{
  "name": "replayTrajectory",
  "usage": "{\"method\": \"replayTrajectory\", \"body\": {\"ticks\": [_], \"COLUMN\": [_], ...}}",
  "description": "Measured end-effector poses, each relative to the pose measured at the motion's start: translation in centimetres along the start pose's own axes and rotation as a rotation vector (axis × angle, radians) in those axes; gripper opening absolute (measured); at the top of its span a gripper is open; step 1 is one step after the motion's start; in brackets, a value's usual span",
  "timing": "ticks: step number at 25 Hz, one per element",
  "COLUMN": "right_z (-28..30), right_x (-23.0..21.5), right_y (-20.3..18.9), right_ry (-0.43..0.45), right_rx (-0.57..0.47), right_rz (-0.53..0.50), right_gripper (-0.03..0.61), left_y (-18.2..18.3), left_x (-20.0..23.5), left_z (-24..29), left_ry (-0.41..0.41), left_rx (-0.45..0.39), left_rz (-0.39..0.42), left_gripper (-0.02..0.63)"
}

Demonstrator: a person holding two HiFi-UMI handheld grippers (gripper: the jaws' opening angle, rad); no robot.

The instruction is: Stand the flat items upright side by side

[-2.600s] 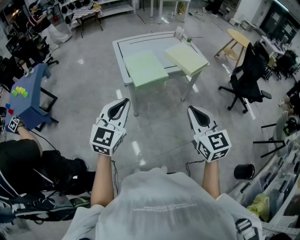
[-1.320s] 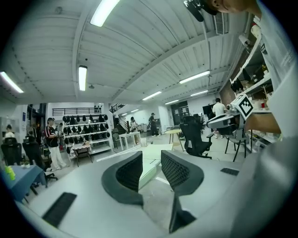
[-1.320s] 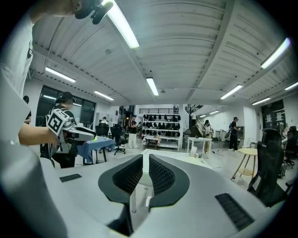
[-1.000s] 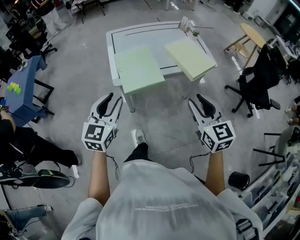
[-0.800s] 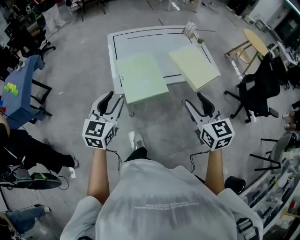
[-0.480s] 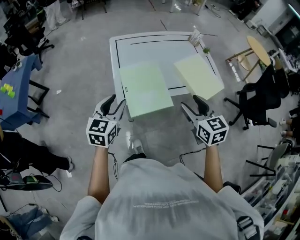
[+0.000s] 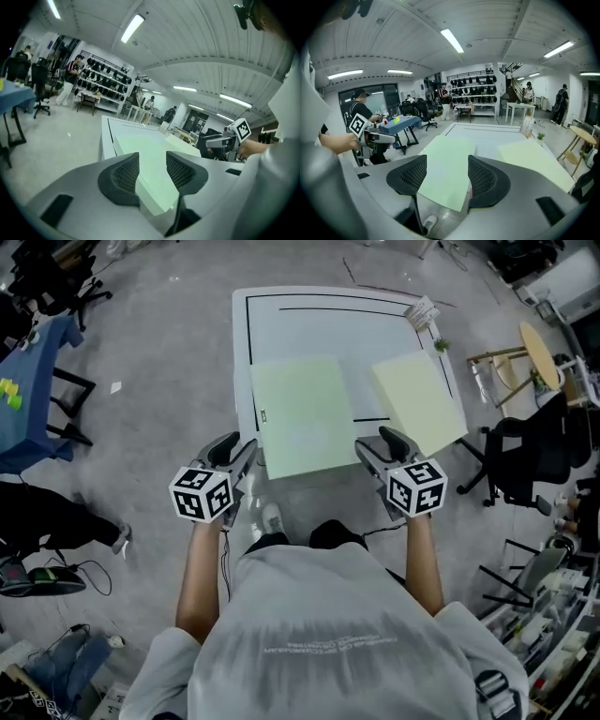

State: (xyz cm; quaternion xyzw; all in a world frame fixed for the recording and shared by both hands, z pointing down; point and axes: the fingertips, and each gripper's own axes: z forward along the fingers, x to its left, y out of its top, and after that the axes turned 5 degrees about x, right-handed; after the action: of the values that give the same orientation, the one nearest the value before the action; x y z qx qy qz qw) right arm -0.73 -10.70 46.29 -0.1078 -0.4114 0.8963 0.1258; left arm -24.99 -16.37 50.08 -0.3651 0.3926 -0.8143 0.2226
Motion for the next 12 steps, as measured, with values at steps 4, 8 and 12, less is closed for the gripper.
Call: {"method": "replayTrajectory", "body": {"ticks": [4, 8, 12], "right_z": [3.4, 6.8, 10.1], "right_x": [-0.2, -1.3, -3.1], "right_y": [-1.8, -3.3, -3.9], "right_ry": [0.074, 0.158, 0.217], "right_rx": [0.087, 0.172, 0.243], "right_rz": [0.006, 0.016, 0.065], "right_gripper": [0.305, 0.312, 0.326], "left_y": [-2.5, -5.4, -8.7], "left_x": [0.5, 0.6, 0.5], "left_z": [1.5, 3.1, 4.9], "left_ry": [-0.016, -0.048, -0.095], "left_rx": [0.049, 0.098, 0.163], "left_rz": [-0.116, -0.271, -0.415], "left_gripper": [0.206, 0.264, 0.304]}}
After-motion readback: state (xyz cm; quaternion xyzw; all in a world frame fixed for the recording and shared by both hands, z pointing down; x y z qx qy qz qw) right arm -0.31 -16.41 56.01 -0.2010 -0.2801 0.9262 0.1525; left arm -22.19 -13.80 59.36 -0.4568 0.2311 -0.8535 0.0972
